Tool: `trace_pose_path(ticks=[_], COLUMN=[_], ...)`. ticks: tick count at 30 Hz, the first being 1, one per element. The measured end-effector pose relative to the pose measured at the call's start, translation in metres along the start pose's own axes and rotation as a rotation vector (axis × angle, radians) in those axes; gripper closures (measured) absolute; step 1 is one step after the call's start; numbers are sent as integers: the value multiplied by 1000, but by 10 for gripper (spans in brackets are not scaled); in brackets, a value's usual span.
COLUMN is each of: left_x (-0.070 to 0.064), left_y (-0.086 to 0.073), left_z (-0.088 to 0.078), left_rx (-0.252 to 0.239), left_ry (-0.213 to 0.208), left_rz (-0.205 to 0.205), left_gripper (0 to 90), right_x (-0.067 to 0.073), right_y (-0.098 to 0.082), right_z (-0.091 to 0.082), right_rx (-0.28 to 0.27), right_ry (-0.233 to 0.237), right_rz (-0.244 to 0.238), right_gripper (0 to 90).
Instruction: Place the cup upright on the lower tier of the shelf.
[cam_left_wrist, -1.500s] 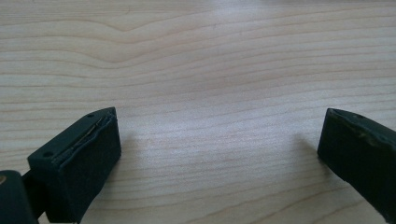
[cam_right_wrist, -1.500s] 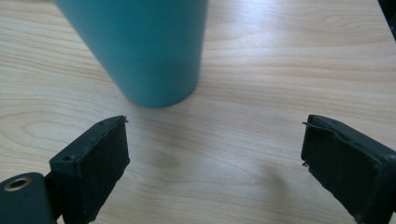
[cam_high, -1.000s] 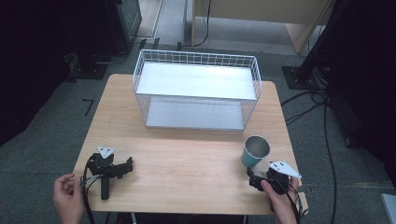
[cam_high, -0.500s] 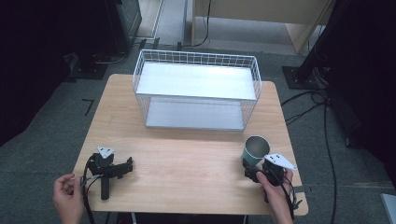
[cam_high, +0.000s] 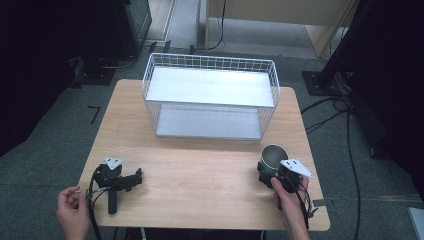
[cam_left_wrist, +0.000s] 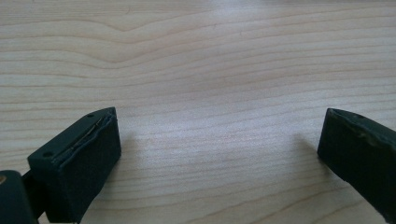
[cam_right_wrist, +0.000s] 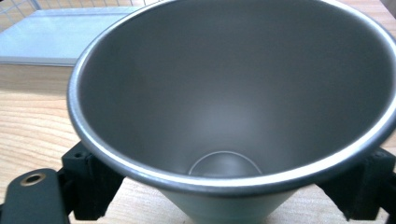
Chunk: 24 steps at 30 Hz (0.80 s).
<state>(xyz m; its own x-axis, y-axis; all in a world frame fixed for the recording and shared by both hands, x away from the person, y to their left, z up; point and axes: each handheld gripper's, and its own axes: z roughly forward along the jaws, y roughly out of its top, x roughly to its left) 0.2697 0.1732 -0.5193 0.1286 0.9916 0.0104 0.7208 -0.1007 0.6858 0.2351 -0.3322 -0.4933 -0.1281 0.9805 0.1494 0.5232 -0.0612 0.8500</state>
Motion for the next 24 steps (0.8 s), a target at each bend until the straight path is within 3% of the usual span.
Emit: trace_pose_path(ticks=[10, 17, 24], left_x=[0, 0, 0], left_y=[0, 0, 0], left_z=[0, 0, 0], left_rx=[0, 0, 0], left_ry=[0, 0, 0], left_rz=[0, 0, 0], left_gripper=[0, 0, 0], right_x=[3, 6, 10], right_y=[3, 3, 4], right_z=[5, 7, 5], right_rx=[-40, -59, -73], right_ry=[-18, -33, -22], right_rz=[9, -25, -23], right_gripper=[132, 148, 150])
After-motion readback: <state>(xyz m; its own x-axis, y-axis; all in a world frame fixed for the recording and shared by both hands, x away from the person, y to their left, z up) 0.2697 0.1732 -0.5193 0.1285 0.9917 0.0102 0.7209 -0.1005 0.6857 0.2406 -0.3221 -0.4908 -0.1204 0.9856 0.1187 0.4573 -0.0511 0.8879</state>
